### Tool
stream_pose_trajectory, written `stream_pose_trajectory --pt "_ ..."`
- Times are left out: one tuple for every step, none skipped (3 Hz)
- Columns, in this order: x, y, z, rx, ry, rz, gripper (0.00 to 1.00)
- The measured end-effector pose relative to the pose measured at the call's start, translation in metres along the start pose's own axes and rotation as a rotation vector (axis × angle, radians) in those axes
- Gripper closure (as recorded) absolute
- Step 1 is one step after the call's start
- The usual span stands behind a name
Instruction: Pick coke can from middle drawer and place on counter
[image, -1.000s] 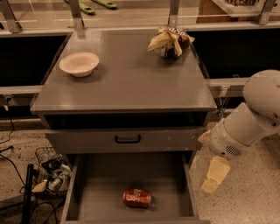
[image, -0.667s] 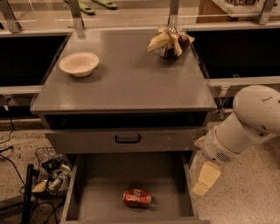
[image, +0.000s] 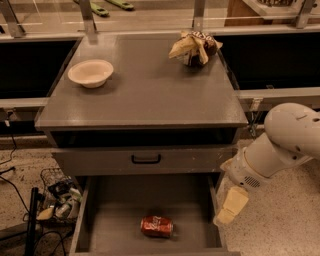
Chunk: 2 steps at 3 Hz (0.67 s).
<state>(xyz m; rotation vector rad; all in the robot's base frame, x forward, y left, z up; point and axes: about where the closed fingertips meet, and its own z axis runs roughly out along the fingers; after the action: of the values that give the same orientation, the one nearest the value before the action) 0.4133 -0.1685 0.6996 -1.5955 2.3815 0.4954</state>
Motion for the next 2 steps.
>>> stream_pose_trajectory --pt "0.001 -0.006 0.024 -0.026 -0.024 0.03 0.0" --pt "0.0 -0.013 0.052 -0.068 -0.042 0.05 0.0"
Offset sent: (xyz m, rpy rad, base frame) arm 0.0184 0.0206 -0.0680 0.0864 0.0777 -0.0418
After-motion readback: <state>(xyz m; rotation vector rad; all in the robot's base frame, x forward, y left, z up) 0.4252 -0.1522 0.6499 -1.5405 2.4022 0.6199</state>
